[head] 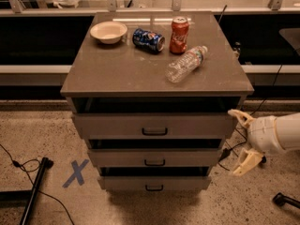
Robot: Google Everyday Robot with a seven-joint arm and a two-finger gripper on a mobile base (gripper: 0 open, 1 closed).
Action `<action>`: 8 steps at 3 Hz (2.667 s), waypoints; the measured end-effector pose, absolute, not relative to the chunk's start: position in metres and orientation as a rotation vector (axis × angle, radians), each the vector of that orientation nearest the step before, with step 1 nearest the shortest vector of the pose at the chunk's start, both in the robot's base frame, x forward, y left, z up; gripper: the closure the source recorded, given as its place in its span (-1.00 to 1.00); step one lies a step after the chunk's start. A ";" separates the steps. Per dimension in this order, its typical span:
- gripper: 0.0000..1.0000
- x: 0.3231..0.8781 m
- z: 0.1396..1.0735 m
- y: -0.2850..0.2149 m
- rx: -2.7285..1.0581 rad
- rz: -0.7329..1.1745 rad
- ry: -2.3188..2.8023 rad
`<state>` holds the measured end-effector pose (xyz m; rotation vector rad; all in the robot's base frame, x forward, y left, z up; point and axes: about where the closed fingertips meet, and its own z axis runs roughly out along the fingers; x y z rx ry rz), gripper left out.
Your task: Open bottom drawer
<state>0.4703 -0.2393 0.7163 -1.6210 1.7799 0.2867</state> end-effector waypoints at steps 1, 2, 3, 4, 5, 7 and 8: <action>-1.00 0.473 0.661 -0.242 -1.640 0.284 1.722; -1.00 0.469 0.617 -0.249 -1.733 0.232 1.628; -1.00 0.465 0.601 -0.261 -1.756 0.247 1.596; -1.00 0.463 0.599 -0.261 -1.761 0.256 1.590; -1.00 0.468 0.570 -0.259 -1.740 0.327 1.635; -1.00 0.463 0.439 -0.239 -1.729 0.282 1.765; -1.00 0.464 0.439 -0.239 -1.728 0.278 1.765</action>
Offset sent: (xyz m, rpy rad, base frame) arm -0.0064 -0.0236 -0.1543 -0.0883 -0.1801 0.2134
